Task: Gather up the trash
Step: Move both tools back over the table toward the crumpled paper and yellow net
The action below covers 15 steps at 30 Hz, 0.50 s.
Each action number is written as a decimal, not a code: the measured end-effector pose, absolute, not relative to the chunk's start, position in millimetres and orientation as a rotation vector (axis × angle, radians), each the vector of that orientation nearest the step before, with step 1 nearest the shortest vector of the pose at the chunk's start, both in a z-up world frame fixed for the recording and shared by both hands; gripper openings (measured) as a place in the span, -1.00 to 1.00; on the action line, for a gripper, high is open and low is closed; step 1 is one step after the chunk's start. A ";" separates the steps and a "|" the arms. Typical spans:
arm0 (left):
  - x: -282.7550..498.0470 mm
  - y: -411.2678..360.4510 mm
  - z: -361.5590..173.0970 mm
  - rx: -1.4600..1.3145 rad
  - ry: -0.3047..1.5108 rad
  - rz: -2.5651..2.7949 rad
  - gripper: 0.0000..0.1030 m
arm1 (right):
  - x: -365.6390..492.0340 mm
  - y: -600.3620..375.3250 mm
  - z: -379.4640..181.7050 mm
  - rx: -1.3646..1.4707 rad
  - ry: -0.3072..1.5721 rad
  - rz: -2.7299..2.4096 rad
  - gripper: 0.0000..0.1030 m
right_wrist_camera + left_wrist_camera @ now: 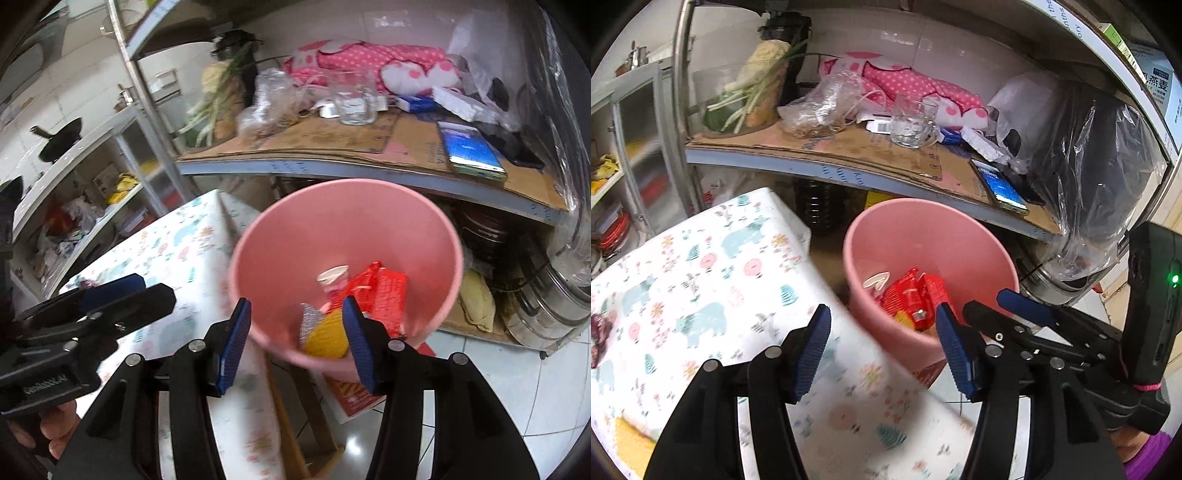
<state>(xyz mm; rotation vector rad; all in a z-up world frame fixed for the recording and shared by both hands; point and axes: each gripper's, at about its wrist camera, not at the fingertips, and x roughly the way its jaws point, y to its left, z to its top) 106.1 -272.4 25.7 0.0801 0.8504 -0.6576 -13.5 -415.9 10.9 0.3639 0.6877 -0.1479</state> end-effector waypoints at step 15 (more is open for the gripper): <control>72.1 -172.9 34.3 0.075 0.825 -0.549 0.13 | -14.8 -331.1 18.5 0.295 0.726 0.081 0.01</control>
